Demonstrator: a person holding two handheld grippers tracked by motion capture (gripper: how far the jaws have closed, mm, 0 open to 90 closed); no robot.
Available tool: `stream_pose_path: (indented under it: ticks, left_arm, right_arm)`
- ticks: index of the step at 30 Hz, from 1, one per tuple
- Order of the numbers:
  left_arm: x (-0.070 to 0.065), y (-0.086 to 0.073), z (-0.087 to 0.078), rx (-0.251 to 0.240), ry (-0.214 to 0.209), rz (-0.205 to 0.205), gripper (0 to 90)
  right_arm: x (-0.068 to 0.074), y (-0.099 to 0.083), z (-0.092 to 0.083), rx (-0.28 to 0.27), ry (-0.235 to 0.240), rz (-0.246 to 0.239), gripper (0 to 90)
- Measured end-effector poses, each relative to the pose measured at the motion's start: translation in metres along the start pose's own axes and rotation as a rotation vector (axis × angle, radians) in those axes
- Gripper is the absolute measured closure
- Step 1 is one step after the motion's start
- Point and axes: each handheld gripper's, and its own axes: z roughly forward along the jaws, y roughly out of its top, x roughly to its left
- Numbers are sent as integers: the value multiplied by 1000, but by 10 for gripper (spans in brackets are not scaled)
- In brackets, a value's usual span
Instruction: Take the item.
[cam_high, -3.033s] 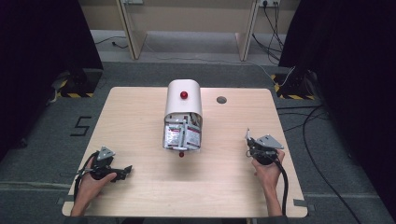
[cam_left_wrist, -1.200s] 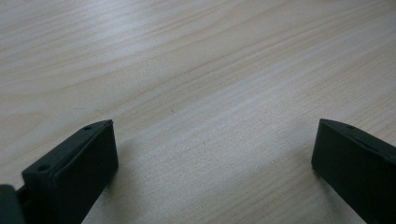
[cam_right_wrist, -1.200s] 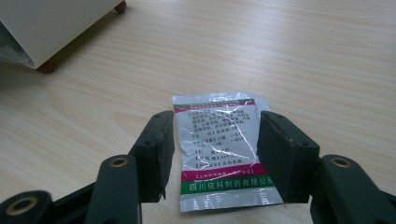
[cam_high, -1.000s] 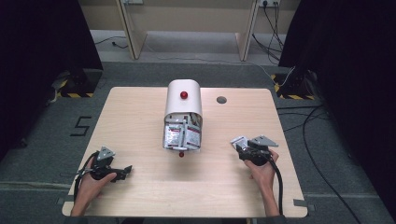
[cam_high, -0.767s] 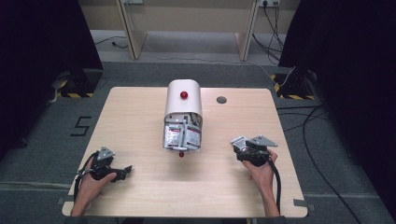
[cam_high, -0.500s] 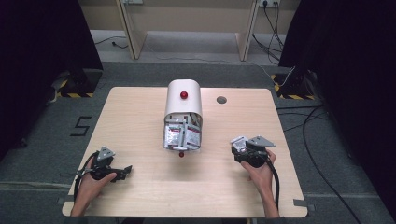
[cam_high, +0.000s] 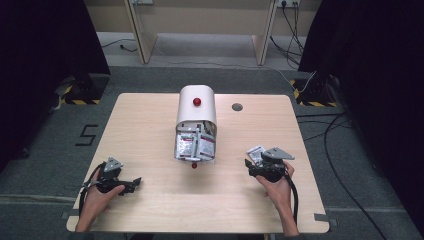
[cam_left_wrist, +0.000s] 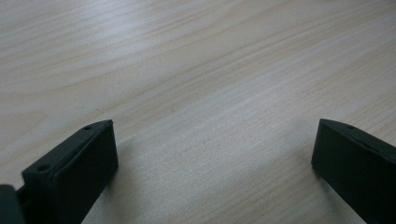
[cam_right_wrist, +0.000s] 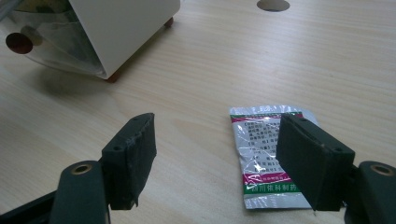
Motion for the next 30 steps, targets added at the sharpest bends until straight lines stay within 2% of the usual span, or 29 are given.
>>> stream_pose_path:
  ticks: [12,30]
  left_arm:
    - [0,0,0,1,1,1,0]
    - [0,0,-1,0,-1,0,0]
  right_arm:
    - [10,-2,-4,22,12,-37,280]
    - [16,-12,-13,33,39,-43,262]
